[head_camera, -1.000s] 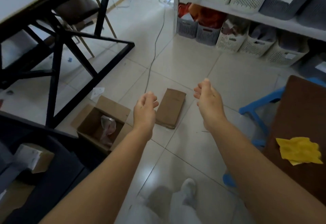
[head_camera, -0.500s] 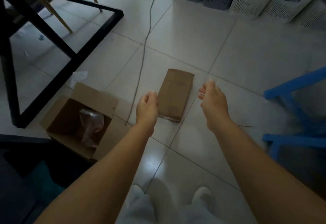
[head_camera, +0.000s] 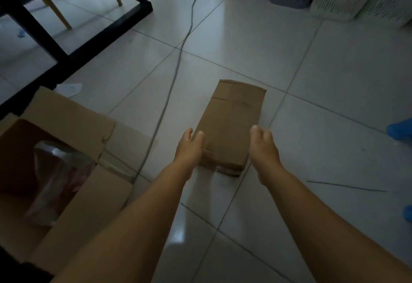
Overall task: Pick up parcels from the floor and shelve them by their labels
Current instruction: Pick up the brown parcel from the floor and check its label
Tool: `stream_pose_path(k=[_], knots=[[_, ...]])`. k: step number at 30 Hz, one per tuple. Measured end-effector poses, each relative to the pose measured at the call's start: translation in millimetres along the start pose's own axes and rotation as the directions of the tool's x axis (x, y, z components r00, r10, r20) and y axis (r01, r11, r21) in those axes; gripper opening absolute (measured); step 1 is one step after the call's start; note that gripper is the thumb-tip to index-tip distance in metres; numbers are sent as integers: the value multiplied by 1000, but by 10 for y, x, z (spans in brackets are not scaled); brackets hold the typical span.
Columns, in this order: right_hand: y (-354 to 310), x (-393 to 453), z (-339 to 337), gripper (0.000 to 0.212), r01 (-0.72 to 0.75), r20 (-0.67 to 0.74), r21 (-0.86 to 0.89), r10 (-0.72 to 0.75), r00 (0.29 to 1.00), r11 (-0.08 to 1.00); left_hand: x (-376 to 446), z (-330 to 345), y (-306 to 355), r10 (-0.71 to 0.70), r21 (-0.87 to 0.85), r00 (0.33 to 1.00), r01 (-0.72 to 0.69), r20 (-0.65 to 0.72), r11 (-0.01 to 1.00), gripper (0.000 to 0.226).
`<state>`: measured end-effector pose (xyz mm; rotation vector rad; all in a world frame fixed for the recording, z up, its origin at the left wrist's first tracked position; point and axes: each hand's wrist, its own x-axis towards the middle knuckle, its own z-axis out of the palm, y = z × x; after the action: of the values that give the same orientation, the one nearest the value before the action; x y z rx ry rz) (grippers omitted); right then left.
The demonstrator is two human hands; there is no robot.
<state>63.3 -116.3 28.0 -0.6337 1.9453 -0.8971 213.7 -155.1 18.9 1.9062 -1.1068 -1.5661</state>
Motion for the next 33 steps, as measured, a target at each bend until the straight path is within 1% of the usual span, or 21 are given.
stream_pose_path(k=[3, 5, 8, 10, 12, 14, 15, 16, 18, 19, 20, 21, 22, 23, 24, 26, 27, 28, 30, 32, 33], knots=[[206, 279, 197, 63, -2, 28, -32, 3, 1000, 999, 324, 82, -177, 15, 24, 1000, -15, -3, 1000, 68], [323, 434, 315, 68, 13, 29, -87, -11, 1000, 996, 493, 123, -284, 21, 22, 1000, -21, 2, 1000, 71], [441, 615, 448, 73, 9, 23, -200, -4, 1000, 980, 651, 156, -378, 39, 35, 999, -40, 21, 999, 72], [505, 696, 503, 77, -13, 37, -228, 22, 999, 974, 712, 152, -404, 45, 55, 998, -46, 34, 997, 70], [567, 741, 507, 83, -31, 30, -245, 40, 999, 969, 736, 130, -396, 37, 85, 999, -39, 25, 996, 62], [618, 752, 456, 92, -48, 5, -246, 50, 999, 968, 745, 108, -400, 34, 84, 999, -36, 25, 996, 37], [633, 751, 414, 96, -56, -4, -231, 57, 998, 971, 740, 109, -408, 55, 70, 998, -57, 39, 996, 29], [647, 758, 371, 100, -64, -8, -208, 64, 998, 976, 724, 111, -413, 85, 54, 995, -88, 51, 995, 29], [668, 779, 285, 108, -95, 7, -167, 98, 995, 981, 712, 109, -423, 151, 33, 985, -154, 83, 988, 38], [677, 783, 244, 114, -122, 26, -157, 127, 992, 980, 717, 113, -430, 179, 19, 978, -182, 111, 983, 39], [691, 793, 205, 119, -141, 44, -152, 149, 988, 978, 736, 133, -432, 201, -3, 967, -203, 153, 979, 35], [701, 797, 174, 124, -157, 58, -146, 167, 984, 977, 733, 154, -414, 214, -20, 957, -214, 194, 977, 28], [721, 811, 146, 128, -170, 69, -137, 181, 981, 976, 716, 178, -395, 195, -25, 955, -194, 223, 981, 21], [731, 812, 116, 132, -186, 78, -125, 196, 978, 975, 694, 212, -376, 171, -28, 955, -169, 244, 985, 22], [733, 813, 85, 136, -201, 89, -106, 211, 973, 974, 685, 250, -365, 147, -40, 957, -141, 250, 989, 40], [687, 802, 36, 145, -226, 139, -48, 231, 963, 973, 636, 326, -332, 108, -31, 961, -104, 256, 994, 84], [634, 789, 23, 142, -213, 170, -20, 213, 962, 977, 599, 362, -316, 111, -19, 957, -110, 267, 994, 96], [567, 777, 13, 135, -176, 194, 4, 172, 966, 984, 580, 401, -299, 134, -31, 948, -130, 290, 991, 96], [412, 774, 6, 129, -62, 186, 4, 61, 981, 998, 562, 464, -241, 196, -57, 929, -188, 314, 980, 74], [268, 766, 4, 128, 33, 119, -71, -24, 993, 997, 524, 505, -140, 246, -78, 927, -233, 285, 969, 50], [223, 751, 9, 126, 61, 81, -138, -50, 995, 989, 512, 527, -97, 256, -92, 929, -240, 267, 966, 44]])
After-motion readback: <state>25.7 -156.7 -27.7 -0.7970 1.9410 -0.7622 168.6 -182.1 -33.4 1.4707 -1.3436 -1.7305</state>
